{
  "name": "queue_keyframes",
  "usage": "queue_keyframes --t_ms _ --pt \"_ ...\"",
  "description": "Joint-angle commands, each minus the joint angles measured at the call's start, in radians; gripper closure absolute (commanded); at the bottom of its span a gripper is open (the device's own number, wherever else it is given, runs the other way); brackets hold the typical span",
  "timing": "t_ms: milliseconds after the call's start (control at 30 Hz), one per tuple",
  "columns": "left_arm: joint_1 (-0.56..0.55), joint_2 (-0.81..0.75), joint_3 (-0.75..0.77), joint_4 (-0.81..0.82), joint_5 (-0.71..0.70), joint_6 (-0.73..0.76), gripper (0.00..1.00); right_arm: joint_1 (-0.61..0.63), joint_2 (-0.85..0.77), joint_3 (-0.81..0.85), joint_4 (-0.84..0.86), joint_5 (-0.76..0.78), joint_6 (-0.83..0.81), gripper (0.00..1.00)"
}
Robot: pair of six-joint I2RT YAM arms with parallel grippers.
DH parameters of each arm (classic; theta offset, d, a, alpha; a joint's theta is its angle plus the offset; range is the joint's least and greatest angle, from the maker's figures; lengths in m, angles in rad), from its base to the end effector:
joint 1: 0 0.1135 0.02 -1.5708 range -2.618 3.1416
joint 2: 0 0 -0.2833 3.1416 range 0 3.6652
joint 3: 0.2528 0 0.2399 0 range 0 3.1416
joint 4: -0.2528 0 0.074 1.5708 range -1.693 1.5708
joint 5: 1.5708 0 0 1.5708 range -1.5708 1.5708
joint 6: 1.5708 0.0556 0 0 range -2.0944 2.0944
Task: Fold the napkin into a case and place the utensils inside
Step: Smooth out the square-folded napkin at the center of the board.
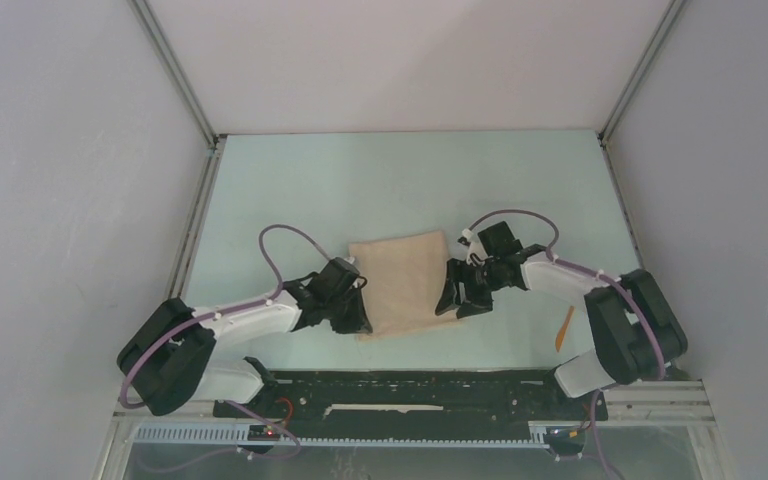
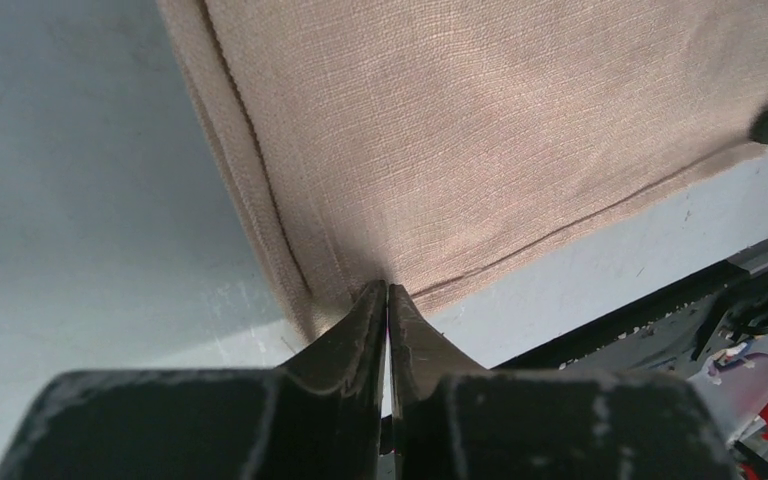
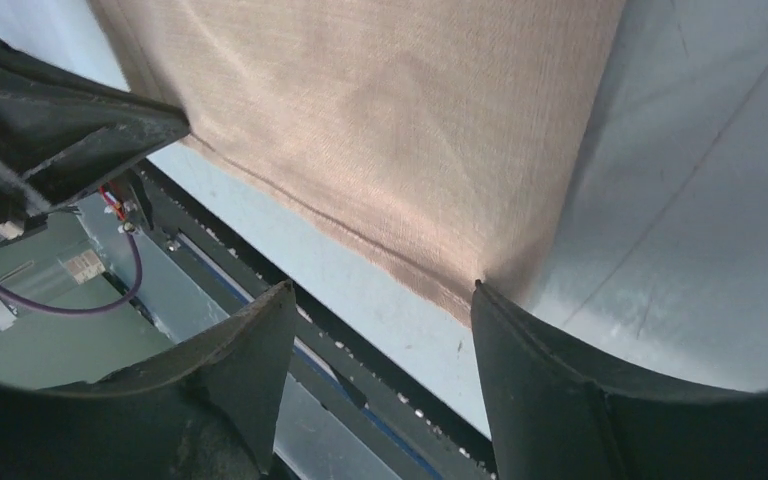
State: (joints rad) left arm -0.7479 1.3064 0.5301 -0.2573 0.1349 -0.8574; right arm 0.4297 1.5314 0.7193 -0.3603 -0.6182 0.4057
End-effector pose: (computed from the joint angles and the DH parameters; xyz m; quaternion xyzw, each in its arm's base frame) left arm 0.1561 -0.1550 0.1561 -0.0348 0.9615 -0.2356 0.1372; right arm 0.2216 0.1370 0.1593 -0.0714 0.9330 0.3490 0.0513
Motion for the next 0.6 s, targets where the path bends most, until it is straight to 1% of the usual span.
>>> queue_keyframes --t_ms 0,67,100,133,300,367,467,567 --pt "0.005 -0.076 0.039 -0.093 -0.056 0.061 0.83 0.016 -0.127 0.042 -0.087 0.011 -0.015 0.26" --pt "0.004 -0.119 0.064 -0.095 -0.022 0.065 0.69 0.023 -0.119 0.024 -0.047 -0.039 0.004 0.27" --pt "0.005 -0.128 0.07 -0.09 -0.005 0.065 0.66 0.021 -0.106 0.012 -0.031 -0.038 0.01 0.27" --pt "0.005 -0.126 0.071 -0.083 0.01 0.06 0.64 0.015 -0.091 -0.003 -0.018 -0.03 0.015 0.27" --pt "0.005 -0.058 0.004 -0.011 0.033 0.031 0.72 -0.016 -0.043 -0.068 0.028 0.008 0.025 0.28" --pt "0.004 -0.034 -0.02 -0.008 -0.009 0.04 0.73 -0.015 -0.044 -0.073 0.006 0.07 0.021 0.29" --pt "0.005 -0.031 0.016 -0.076 -0.056 0.095 0.72 -0.009 -0.096 -0.042 -0.066 0.107 0.016 0.29" --pt "0.015 -0.087 0.119 -0.157 -0.075 0.153 0.62 0.012 -0.174 0.023 -0.11 0.11 0.018 0.26"
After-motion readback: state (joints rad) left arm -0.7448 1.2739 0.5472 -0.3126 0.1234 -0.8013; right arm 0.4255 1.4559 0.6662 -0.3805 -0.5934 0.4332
